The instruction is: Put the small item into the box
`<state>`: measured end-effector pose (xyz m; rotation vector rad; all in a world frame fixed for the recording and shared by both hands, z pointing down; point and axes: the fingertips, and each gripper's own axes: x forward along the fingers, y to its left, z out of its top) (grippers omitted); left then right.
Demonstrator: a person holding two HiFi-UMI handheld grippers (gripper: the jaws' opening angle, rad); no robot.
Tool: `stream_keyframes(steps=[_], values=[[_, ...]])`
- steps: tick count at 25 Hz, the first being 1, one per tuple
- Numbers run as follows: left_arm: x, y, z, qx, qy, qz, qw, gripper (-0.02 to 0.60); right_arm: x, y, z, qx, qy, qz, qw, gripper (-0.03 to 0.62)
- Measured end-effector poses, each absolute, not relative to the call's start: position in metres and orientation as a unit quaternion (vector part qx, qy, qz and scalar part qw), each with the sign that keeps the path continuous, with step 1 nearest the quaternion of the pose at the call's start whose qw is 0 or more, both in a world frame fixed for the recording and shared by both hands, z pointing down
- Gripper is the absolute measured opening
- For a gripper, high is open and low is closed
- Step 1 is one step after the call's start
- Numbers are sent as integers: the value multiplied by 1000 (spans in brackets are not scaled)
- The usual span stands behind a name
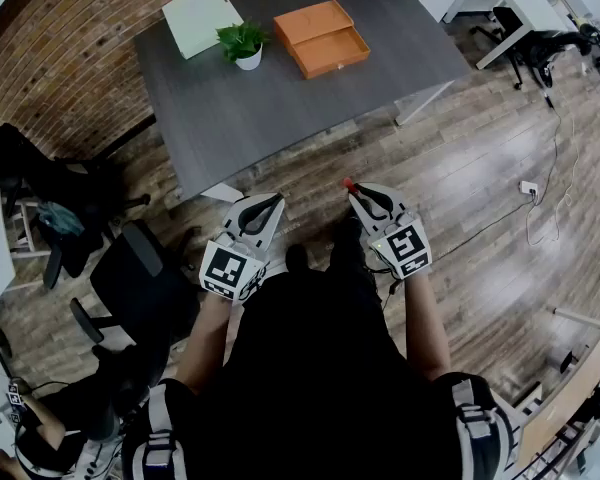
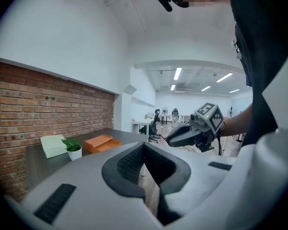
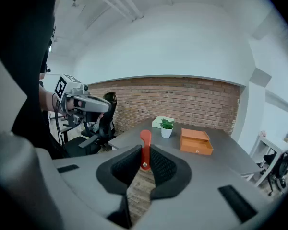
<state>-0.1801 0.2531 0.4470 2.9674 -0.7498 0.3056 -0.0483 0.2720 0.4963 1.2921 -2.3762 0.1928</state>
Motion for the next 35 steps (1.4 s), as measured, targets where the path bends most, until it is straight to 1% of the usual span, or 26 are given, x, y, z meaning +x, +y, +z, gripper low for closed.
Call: stream_keyframes(steps=[3, 10, 18, 22, 26, 35], values=[[-188, 257, 451, 961, -249, 115, 36, 23, -54, 274, 494, 466, -858, 64, 209, 67], [-193, 257, 448, 959, -258, 111, 41, 23, -60, 266, 490, 458, -860, 62, 216, 67], [-184, 250, 448, 962, -246, 117, 27, 23, -58, 258, 488, 463, -862, 70, 194, 67], [-170, 245, 446, 961, -248, 121, 35, 23, -48, 259, 491, 457, -865, 72, 197, 67], [-150, 240, 443, 962, -239, 127, 26, 23, -26, 255, 498, 458, -861, 82, 205, 67], [-115, 220, 441, 960, -246, 128, 30, 23, 2, 227, 489, 448, -870, 80, 191, 67]])
